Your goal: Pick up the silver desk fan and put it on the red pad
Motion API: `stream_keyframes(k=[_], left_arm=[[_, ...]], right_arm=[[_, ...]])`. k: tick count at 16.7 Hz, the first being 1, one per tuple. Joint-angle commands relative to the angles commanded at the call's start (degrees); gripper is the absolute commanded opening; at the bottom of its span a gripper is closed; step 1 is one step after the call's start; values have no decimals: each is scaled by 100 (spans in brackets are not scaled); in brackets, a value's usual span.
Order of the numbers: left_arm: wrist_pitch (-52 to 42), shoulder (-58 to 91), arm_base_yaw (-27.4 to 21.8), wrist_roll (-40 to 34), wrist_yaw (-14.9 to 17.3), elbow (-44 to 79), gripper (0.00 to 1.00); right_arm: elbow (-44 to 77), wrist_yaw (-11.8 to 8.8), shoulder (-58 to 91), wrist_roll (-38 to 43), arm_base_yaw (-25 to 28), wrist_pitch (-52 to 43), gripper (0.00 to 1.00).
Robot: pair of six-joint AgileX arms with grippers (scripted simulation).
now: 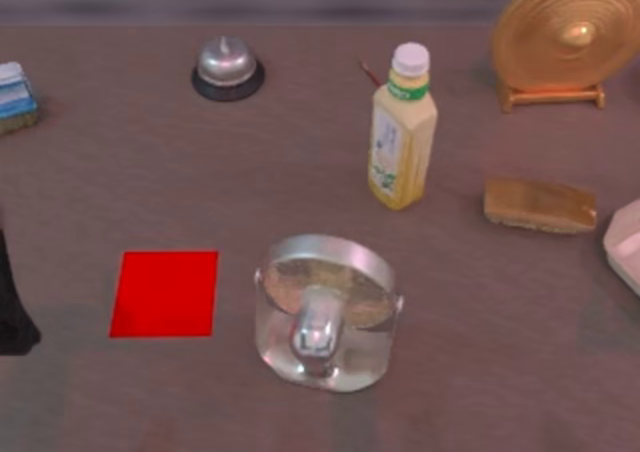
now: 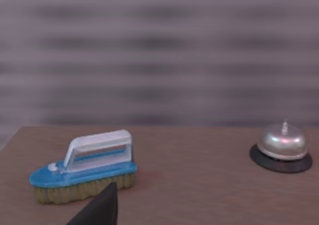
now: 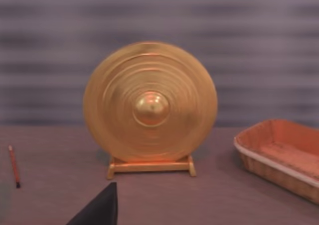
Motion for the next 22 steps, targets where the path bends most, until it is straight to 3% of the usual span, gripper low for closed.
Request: stream_keyframes(k=[4, 9, 22], left_arm=[[-163, 171, -77, 113, 24, 114, 100], [-1319, 1544, -620, 936, 145, 1133, 100], [-5712, 7749, -3004, 4300, 311, 7211, 100]], right_arm=[[0, 0, 0, 0, 0, 0, 100], [0, 0, 0, 0, 0, 0, 100], [0, 0, 0, 0, 0, 0, 100]])
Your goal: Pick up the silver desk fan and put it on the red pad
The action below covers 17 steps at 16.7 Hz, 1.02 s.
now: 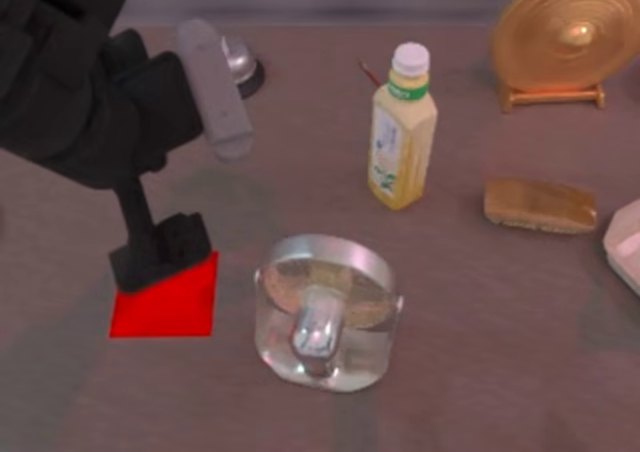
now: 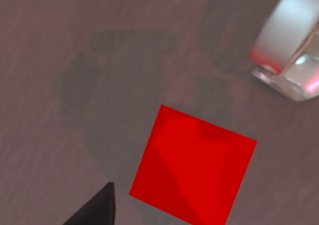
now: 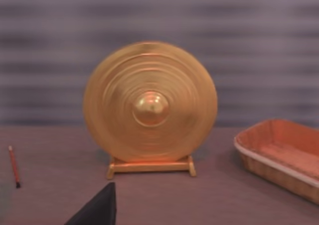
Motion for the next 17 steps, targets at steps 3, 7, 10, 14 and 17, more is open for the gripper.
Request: stream_keyframes(k=[3, 7, 10, 14, 17], left_arm=[[-873, 1428, -503, 663, -80, 1414, 100], [-1807, 3046, -1017, 1329, -201, 2878, 100], [-2259, 3844, -1249, 1624, -273, 3549, 100], [-2417, 4115, -1328, 1723, -303, 3778, 100], [-2404, 4105, -1300, 1716, -297, 3763, 100]], right_arm=[[0, 0, 0, 0, 0, 0, 100], [0, 0, 0, 0, 0, 0, 100], [0, 0, 0, 0, 0, 0, 100], [0, 0, 0, 0, 0, 0, 100], [0, 0, 0, 0, 0, 0, 100]])
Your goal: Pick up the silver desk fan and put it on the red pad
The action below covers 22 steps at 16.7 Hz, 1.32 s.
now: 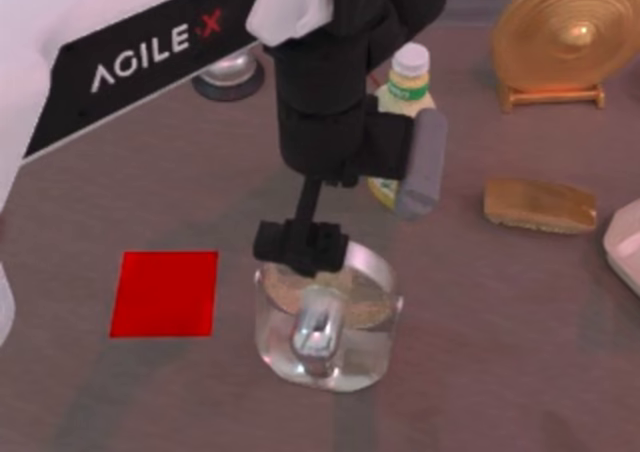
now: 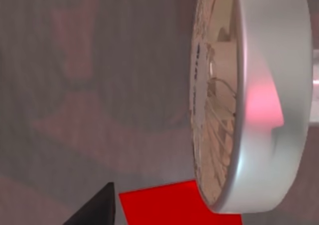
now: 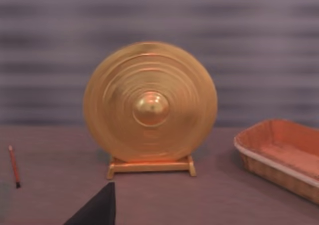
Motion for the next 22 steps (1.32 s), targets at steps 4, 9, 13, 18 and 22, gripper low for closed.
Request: stream_keyframes(k=[4, 9, 13, 18, 22], left_arm=[[391, 6, -17, 16, -6, -393, 100], [1108, 24, -18, 17, -6, -1092, 100], [1113, 24, -18, 17, -6, -1098, 92], [1113, 24, -18, 17, -6, -1098, 55], [1113, 24, -18, 17, -6, -1098, 25]], right_arm=[[0, 0, 0, 0, 0, 0, 100], [0, 0, 0, 0, 0, 0, 100], [0, 0, 0, 0, 0, 0, 100], [0, 0, 0, 0, 0, 0, 100], [0, 0, 0, 0, 0, 0, 100]])
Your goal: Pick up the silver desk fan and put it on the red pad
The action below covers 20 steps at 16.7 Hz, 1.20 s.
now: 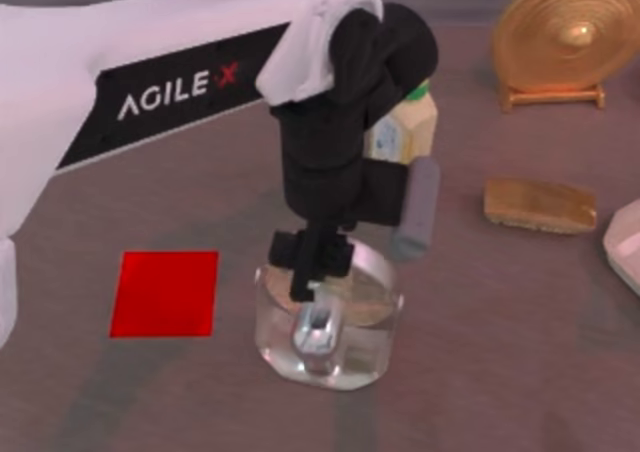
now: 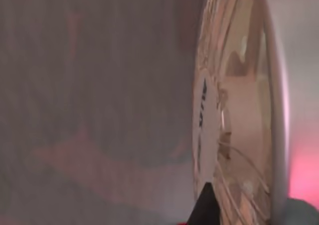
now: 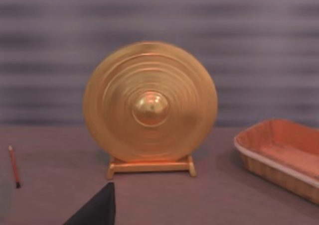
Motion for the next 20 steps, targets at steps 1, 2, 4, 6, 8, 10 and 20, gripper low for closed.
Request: stream_keyframes(k=[1, 2, 4, 6, 8, 10, 20], left_arm=[[0, 0, 0, 0, 0, 0, 17], [0, 0, 0, 0, 0, 0, 10], [0, 0, 0, 0, 0, 0, 0], [0, 0, 0, 0, 0, 0, 0], [0, 0, 0, 0, 0, 0, 0], [0, 0, 0, 0, 0, 0, 0], [-1051, -10, 98, 7, -2, 1042, 0]], right_arm=[[0, 0, 0, 0, 0, 0, 100], [0, 0, 0, 0, 0, 0, 100], [0, 0, 0, 0, 0, 0, 100], [0, 0, 0, 0, 0, 0, 100], [0, 0, 0, 0, 0, 0, 100], [0, 0, 0, 0, 0, 0, 100], [0, 0, 0, 0, 0, 0, 100]])
